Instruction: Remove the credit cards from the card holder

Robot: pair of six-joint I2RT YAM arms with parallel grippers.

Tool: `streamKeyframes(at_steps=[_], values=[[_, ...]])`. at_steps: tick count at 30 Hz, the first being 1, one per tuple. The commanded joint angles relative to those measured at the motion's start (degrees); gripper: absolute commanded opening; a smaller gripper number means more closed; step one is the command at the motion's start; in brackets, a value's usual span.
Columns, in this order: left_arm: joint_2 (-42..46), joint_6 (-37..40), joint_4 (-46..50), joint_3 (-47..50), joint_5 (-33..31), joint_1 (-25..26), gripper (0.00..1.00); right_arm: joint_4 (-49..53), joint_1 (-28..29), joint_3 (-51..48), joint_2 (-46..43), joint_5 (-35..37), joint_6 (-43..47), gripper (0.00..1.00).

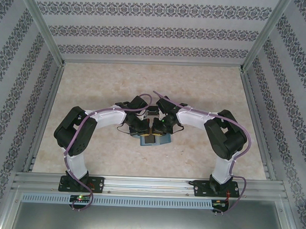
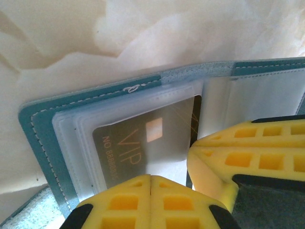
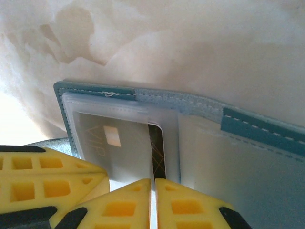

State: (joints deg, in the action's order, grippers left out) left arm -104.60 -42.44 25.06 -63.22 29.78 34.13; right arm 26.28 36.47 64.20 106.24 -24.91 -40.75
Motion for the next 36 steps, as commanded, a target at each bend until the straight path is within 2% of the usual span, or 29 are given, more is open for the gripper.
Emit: streamKeyframes(at_steps=[1, 7, 14, 32, 36], values=[[-0.61, 1.1, 0.78, 0.26, -0.1, 0.59, 0.01, 0.7, -0.19, 0.05, 0.85, 0.65, -0.18, 0.16], [-0.52, 1.1, 0.78, 0.4, -0.19, 0.61, 0.01, 0.85, 0.0, -0.3, 1.43, 1.3, -0.12, 0.23], [-0.47, 1.19, 0.96, 0.4, -0.26, 0.59, 0.01, 2.25, 0.06, 0.02, 0.52, 2.7, 0.23, 0.27], [-1.31, 2.71, 5.34, -0.67, -3.93, 0.59, 0.01, 3.95, 0.0, -0.13, -1.39, 3.99, 0.93, 0.28], [-1.09, 2.81, 6.1, -1.09, -4.44, 0.59, 0.06, 4.47, 0.01, -0.06, -1.47, 4.48, 1.18, 0.28]])
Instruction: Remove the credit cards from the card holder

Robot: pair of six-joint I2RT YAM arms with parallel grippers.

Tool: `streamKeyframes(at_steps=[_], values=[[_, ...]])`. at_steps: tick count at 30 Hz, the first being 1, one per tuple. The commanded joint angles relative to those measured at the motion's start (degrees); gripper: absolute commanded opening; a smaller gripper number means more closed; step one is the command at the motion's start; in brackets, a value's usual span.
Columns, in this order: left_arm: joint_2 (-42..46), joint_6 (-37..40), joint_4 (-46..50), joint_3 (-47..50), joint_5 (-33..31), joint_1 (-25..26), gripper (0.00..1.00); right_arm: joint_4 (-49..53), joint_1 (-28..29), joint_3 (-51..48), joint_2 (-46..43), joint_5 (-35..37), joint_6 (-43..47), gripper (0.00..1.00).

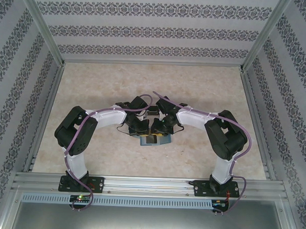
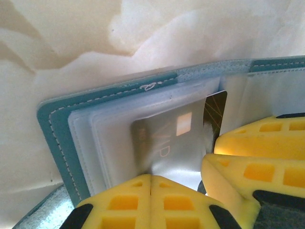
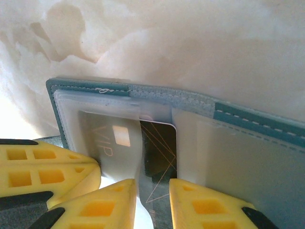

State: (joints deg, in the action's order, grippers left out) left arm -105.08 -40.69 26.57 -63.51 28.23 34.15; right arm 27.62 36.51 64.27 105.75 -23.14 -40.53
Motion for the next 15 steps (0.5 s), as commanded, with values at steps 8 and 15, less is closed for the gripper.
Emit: streamKeyframes(at_steps=[8, 15], values=[[0.05, 1.23, 5.82, -1.58, -3.04, 0.57, 0.1, 4.2, -0.4, -0.22, -1.25, 3.38, 1.69, 0.28], [-1.4, 1.76, 5.87, -1.87, -2.71, 0.65, 0.08, 3.82, -0.64, -0.39, -2.27, 2.95, 1.55, 0.28]])
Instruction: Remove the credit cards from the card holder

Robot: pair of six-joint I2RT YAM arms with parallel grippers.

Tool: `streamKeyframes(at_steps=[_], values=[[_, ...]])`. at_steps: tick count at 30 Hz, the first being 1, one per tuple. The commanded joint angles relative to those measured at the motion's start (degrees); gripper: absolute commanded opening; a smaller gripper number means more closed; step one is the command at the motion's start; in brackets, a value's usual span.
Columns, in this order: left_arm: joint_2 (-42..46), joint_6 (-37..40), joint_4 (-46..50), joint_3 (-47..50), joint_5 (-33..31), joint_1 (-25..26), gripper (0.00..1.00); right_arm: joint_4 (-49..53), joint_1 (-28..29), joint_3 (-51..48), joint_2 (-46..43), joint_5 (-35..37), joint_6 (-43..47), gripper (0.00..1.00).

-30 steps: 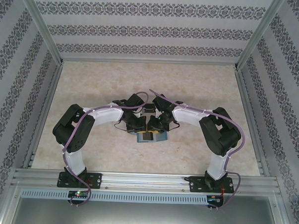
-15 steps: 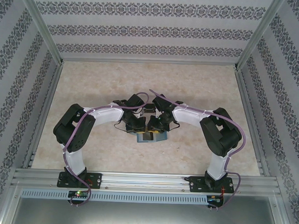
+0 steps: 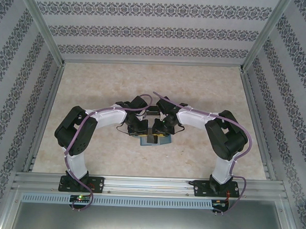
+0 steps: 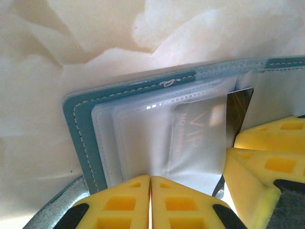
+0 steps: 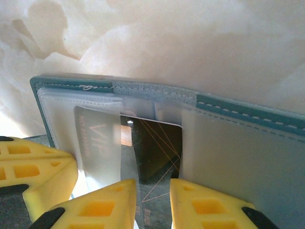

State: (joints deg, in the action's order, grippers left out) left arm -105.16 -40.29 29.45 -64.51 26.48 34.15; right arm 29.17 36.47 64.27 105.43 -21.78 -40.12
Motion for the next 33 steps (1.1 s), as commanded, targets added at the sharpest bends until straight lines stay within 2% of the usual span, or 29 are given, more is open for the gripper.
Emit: streamKeyframes(at_steps=[1, 9, 33], values=[[-1.63, 1.37, 3.05, -0.71, -0.83, 0.65, 0.08, 2.02, -0.59, -0.58, -2.27, 1.29, 1.03, 0.28], [-2.65, 1.86, 4.32, -0.7, -1.43, 0.65, 0.07, -1.04, -2.08, -2.87, -4.52, -1.61, 0.04, 0.28], [-4.93, 2.5, 6.05, -2.17, -1.43, 1.44, 0.04, -9.25, -3.64, -6.72, -0.2, -9.56, -1.08, 0.25]])
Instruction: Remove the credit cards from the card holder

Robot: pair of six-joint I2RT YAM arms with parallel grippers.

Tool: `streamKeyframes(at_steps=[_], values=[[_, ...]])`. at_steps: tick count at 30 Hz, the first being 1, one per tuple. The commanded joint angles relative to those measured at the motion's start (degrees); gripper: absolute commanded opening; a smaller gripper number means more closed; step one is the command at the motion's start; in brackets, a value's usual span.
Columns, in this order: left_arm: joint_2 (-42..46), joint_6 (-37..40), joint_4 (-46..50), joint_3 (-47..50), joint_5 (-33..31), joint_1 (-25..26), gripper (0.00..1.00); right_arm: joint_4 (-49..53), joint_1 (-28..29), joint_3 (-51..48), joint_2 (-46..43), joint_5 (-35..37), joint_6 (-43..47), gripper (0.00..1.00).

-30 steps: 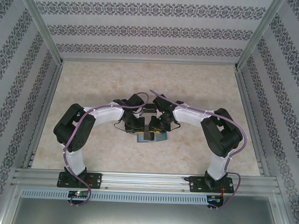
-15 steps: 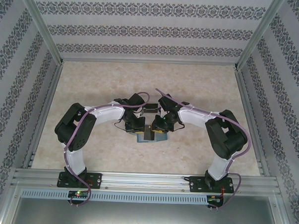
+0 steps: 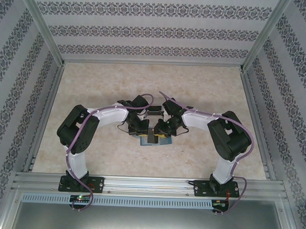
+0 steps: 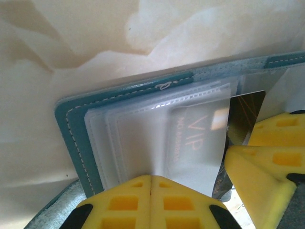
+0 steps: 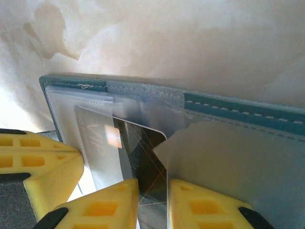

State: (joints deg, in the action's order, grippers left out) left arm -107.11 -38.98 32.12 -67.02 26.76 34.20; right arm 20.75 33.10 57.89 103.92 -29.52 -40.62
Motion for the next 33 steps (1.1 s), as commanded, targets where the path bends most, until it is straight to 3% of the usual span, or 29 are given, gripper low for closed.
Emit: streamKeyframes(at_steps=[1, 15, 33], values=[[-2.97, 1.21, 3.39, 0.36, -1.75, 1.4, 0.04, -1.17, -0.23, -0.41, 1.29, -2.02, -0.73, 0.25], [-3.1, 1.45, 3.85, -0.26, -1.85, 1.49, 0.04, 5.43, -0.28, 1.79, -3.18, 3.46, 2.1, 0.08], [-3.07, 1.72, 4.08, -0.34, -1.72, 1.58, 0.04, 19.27, -0.32, 6.44, -5.56, 16.5, 9.85, 0.02]])
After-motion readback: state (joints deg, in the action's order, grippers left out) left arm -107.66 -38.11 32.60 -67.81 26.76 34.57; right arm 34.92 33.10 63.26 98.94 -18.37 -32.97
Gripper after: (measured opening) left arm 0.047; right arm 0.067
